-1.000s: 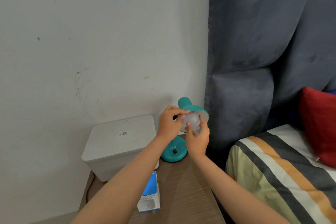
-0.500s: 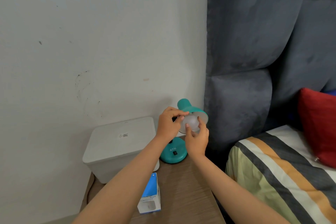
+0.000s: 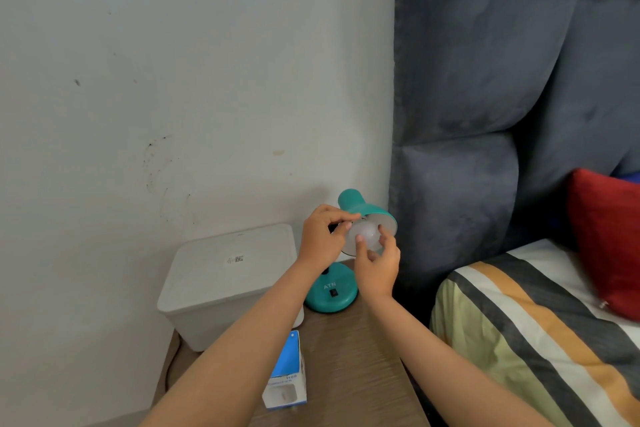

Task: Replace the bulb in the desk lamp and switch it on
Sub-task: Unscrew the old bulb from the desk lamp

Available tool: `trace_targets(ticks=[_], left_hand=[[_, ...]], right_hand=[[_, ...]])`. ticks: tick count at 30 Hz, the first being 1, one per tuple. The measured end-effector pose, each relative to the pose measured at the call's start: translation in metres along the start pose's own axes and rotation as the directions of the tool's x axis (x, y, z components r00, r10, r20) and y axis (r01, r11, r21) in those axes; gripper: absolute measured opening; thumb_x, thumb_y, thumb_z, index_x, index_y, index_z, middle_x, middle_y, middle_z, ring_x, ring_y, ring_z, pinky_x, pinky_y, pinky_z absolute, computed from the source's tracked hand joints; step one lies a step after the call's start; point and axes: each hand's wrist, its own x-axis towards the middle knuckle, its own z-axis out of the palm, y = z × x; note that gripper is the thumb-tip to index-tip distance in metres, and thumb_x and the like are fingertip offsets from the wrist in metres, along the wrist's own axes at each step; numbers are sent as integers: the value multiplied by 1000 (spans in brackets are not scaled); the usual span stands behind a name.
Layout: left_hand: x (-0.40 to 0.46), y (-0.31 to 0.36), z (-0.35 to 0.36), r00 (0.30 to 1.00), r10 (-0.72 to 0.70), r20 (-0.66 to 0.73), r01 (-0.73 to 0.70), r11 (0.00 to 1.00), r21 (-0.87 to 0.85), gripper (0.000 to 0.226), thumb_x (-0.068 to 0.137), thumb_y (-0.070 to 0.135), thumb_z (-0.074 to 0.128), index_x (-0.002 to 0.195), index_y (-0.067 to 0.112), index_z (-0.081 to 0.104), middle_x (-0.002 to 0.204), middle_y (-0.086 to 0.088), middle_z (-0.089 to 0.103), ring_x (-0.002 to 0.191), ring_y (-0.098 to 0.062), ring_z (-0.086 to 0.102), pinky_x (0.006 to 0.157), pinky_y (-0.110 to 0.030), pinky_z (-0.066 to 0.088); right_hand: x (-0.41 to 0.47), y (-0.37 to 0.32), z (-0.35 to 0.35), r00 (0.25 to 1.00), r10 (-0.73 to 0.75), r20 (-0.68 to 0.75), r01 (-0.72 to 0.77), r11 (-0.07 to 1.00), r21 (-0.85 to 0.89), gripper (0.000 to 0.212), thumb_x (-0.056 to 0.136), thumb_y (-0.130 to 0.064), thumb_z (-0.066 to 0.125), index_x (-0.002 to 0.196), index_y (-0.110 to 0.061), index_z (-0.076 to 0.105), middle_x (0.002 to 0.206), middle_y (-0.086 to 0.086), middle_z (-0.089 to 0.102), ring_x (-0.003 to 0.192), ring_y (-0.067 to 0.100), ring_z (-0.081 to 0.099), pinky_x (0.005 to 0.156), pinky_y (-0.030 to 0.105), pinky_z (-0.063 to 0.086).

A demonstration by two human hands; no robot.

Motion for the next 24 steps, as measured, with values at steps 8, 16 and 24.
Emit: trace_targets(ticks=[8, 16, 24], left_hand=[[1, 0, 1, 1000, -7, 9, 7, 1000, -5, 25, 84, 5, 61, 94, 25, 73, 96, 0, 62, 92, -12, 59, 86, -19, 47], [1, 0, 1, 1000, 8, 2, -8, 1000, 3, 25, 84, 4, 62, 94, 24, 73, 93, 3, 61, 91, -12, 60, 83, -17, 47], [-1, -1, 2, 1000, 6, -3, -6, 1000, -20, 24, 84, 5, 61, 95, 23, 73, 94, 1, 61, 89, -10, 59, 79, -8, 45]], right_hand=[[-1, -1, -2, 996, -82, -16, 82, 996, -29, 67, 78, -17, 74, 137, -20, 41, 127, 10, 44, 109, 14, 48, 94, 28, 45], [1, 2, 1, 999, -52, -5, 51, 998, -41, 52, 84, -12, 66, 130, -21, 44, 122, 6, 42, 98, 28, 62, 88, 37, 53], [0, 0, 2, 997, -72, -30, 72, 997, -1, 64, 80, -17, 72, 135, -17, 39, 129, 9, 41, 96, 8, 51, 86, 28, 50]])
